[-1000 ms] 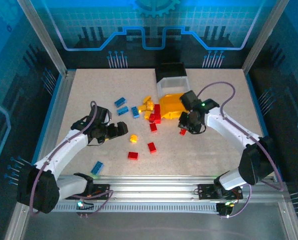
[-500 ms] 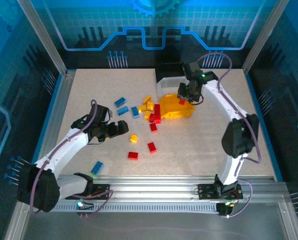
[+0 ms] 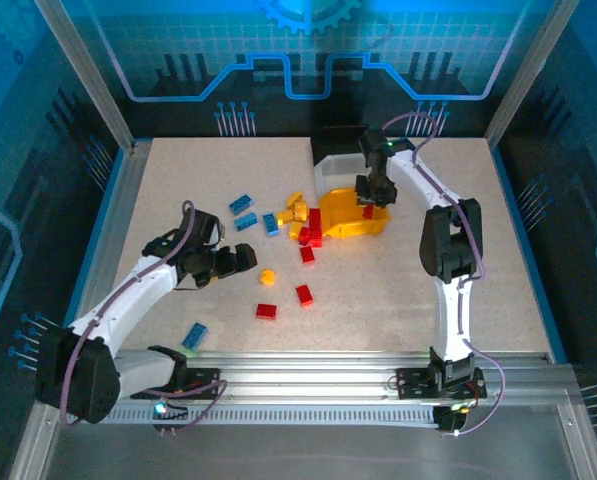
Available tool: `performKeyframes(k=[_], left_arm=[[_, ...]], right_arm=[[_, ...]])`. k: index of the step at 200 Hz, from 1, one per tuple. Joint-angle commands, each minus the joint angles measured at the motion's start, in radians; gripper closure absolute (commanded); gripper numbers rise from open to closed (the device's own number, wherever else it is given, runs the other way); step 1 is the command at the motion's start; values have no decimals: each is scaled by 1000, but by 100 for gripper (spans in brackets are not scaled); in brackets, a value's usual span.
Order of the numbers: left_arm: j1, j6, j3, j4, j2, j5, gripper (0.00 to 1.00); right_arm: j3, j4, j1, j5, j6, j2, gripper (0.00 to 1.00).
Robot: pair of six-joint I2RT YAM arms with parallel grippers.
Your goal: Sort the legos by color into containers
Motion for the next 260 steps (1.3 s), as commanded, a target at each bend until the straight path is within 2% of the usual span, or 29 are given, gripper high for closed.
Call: performKeyframes(k=[1,104,134,152,172,193,260], left_arm=[[-4,3,31,-31,22,27,1],[-4,-31,39,9,72,50,1],[-3,-33,31,19,68,51,1],[-4,-33,29,27,73,56,1],[-4,-30,28,42,87,63,1],[-4,-26,30,60,115,75,1],[-4,-29,66,80,173,97,1]], right_arm=[[21,-34,-17,-12,-18,20,75],[-25,-58,-34,-21,-19,20,70],[-151,-75,-51,5,-17,-68,71],[-276,-75,-80,29,-18,-173,71],[-413,-78,-141,68,-25,-286,71],[-483,-68,-205,83,-23,-347,71],[-391,-2,-183,-23,14,-214,71]])
